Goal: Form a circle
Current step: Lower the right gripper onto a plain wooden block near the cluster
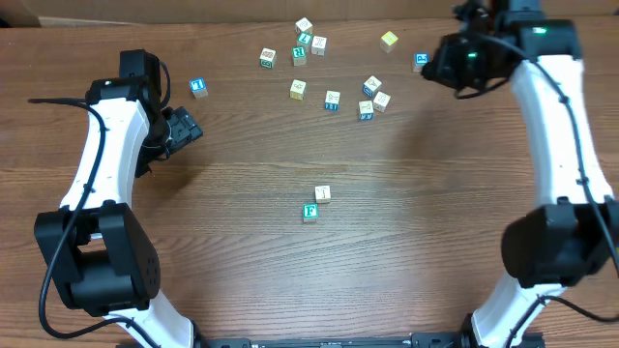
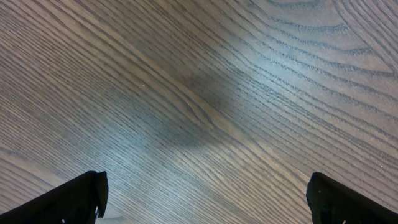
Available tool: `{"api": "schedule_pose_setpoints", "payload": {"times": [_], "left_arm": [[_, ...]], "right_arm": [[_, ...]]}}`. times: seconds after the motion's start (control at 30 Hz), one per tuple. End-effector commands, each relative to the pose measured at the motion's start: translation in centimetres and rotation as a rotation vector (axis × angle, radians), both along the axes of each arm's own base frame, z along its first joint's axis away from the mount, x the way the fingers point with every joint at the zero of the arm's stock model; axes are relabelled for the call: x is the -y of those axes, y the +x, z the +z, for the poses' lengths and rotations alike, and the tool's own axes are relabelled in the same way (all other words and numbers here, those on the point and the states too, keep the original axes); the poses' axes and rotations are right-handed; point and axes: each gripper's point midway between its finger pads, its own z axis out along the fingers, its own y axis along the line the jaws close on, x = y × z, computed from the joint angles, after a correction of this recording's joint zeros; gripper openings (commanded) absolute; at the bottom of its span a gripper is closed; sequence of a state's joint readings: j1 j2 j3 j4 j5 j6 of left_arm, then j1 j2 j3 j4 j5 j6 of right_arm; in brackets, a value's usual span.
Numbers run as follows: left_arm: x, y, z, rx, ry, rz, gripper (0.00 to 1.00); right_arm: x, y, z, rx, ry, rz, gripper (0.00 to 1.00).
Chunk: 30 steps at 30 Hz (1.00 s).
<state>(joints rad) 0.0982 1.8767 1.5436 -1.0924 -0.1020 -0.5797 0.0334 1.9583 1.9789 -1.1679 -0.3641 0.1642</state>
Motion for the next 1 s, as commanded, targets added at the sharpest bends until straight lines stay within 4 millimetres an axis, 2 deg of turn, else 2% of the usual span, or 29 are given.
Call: {"api": "schedule_pose_setpoints", "payload": {"times": [0.0, 0.07, 0.17, 0.27, 0.37, 0.43, 0.57, 0.73, 0.83, 0.97], "left_arm": [[-0.2, 0.5, 0.6, 0.018, 0.015, -0.010, 1.00], [-0.2, 0.5, 0.6, 0.018, 0.015, -0.010, 1.00], [-0.2, 0.5, 0.6, 0.018, 0.015, -0.010, 1.00], [-0.2, 0.5, 0.6, 0.018, 0.015, -0.010, 1.00], [-0.2, 0.5, 0.6, 0.018, 0.015, -0.010, 1.00], [-0.2, 0.5, 0.6, 0.018, 0.015, -0.010, 1.00], [-0.2, 0.5, 0.6, 0.018, 0.015, -0.010, 0.99], [-0.2, 0.5, 0.6, 0.018, 0.015, -0.010, 1.00], [-0.2, 0.5, 0.6, 0.018, 0.015, -0.010, 1.00], [-0.2, 0.5, 0.6, 0.018, 0.015, -0.010, 1.00]], "right_arm": [[-0.2, 1.1, -3.3, -0.040, -0.117, -0.089, 0.04], [-0.9, 1.9, -4.5, -0.035, -0.155, -0.117, 0.05], [-2.0, 3.0, -6.2, -0.022, -0.200, -0.114, 0.13], [-3.1, 4.1, -8.0, -0.008, -0.236, -0.103, 0.29], [-4.0, 5.4, -9.5, 0.021, -0.260, -0.099, 0.38], [-4.8, 6.4, -10.6, 0.044, -0.263, -0.094, 0.39], [-6.0, 8.2, -12.8, 0.082, -0.262, -0.088, 0.49], [-6.5, 10.0, -16.3, 0.106, -0.268, -0.094, 0.71], [-6.6, 10.4, -17.8, 0.105, -0.270, -0.094, 0.73], [-5.8, 10.0, -18.4, 0.079, -0.307, -0.108, 0.70]]}}
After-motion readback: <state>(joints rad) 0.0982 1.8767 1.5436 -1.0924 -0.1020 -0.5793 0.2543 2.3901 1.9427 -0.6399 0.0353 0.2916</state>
